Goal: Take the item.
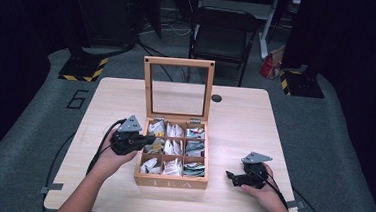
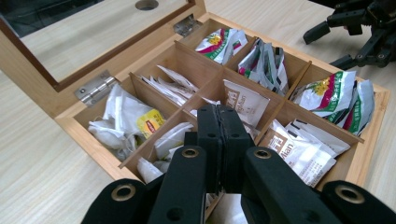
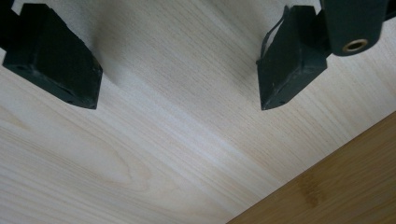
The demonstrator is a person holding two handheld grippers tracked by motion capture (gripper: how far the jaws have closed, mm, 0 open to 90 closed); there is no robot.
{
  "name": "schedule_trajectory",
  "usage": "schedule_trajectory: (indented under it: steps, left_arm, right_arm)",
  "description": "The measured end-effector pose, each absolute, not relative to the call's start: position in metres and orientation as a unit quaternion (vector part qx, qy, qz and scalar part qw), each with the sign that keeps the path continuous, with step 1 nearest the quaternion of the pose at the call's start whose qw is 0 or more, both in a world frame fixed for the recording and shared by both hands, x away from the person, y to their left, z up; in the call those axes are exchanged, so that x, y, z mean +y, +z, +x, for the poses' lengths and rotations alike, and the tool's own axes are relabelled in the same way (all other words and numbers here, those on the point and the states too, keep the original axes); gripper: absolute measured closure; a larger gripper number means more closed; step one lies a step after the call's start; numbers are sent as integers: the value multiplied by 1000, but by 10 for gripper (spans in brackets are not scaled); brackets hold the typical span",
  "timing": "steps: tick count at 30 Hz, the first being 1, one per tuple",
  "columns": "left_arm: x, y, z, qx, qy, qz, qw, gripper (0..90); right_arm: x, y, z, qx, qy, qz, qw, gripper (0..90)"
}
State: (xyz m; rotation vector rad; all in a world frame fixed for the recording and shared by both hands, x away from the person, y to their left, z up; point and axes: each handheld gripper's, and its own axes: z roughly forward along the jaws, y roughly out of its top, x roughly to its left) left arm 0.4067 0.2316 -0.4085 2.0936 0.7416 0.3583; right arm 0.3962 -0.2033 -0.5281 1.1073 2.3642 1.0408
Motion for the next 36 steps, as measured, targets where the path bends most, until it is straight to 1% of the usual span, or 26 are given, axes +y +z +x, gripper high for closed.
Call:
schedule_trajectory:
  steps: [18,36]
  left_arm:
    - [247,-389,407,315,161,826,439,890]
    - [265,-379,410,338,171,810,447,889]
  right_arm:
    - [-203,-528,396,830,365,389,165,133]
    - [-203,-528,396,830,365,389,165,133]
